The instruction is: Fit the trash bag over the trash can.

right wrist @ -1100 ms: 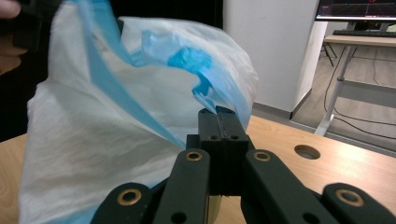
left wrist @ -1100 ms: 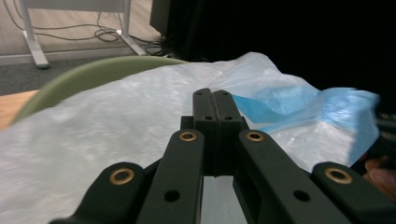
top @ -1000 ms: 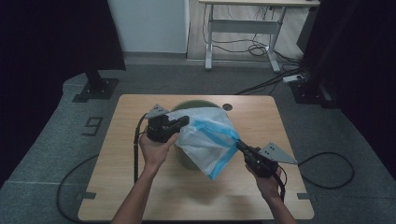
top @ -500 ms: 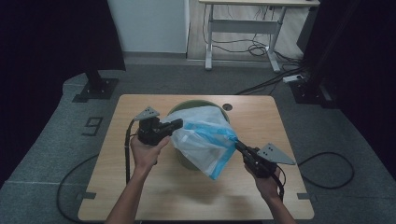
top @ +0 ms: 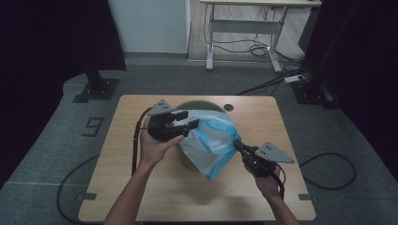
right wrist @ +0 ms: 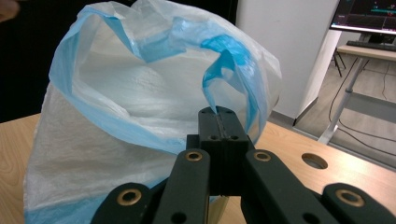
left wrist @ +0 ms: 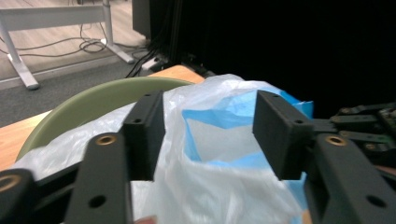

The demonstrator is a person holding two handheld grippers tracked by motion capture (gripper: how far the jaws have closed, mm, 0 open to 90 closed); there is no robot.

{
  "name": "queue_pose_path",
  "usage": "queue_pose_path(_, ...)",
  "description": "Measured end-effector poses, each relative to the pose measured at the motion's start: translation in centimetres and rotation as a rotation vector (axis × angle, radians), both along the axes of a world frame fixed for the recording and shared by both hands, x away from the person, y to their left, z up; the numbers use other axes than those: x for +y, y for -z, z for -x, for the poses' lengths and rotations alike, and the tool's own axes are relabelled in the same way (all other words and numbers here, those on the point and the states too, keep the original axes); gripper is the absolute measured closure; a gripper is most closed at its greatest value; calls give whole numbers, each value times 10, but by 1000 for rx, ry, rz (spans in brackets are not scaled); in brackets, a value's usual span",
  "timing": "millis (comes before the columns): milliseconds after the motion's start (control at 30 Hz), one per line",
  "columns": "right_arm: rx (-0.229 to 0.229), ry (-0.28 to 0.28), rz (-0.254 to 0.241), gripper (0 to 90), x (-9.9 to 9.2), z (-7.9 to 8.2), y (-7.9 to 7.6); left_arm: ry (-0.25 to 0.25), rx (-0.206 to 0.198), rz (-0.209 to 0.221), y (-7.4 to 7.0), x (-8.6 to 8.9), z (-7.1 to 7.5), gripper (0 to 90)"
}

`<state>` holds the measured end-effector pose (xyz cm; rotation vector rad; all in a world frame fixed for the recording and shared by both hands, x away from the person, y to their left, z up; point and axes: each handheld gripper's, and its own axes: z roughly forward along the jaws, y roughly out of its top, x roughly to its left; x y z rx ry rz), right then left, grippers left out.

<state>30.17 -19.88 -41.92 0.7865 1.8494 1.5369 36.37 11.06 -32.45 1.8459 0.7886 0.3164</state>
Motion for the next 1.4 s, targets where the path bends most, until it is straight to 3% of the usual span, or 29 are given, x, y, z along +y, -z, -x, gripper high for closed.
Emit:
queue_pose_path(267,-13,-14,5,888,0,1,-2,53,43,-27,4,-11,-26,325)
queue_pose_path(433,-16,-18,3,888,1,0,-2,62,62,-43,6,-17,-37,346)
queue_pose_path(533,-20,-19,4,888,1,0,-3,61,76,-66,9,-21,-40,440)
queue_pose_path(767,-23,-16,6,888,1,0,-4,52,98,-82,13,-26,-42,807)
queue_pose_path(867,-23,-13,8,888,0,0,-3,32,82,-79,12,-26,-41,893)
queue_pose_path(1200,-13,10,-7,888,-7,4,4,-102,-13,-11,7,-5,-35,900)
queue_pose_path(1400,-4,-6,-8,888,-4,14,12,-149,-24,37,6,13,-30,900)
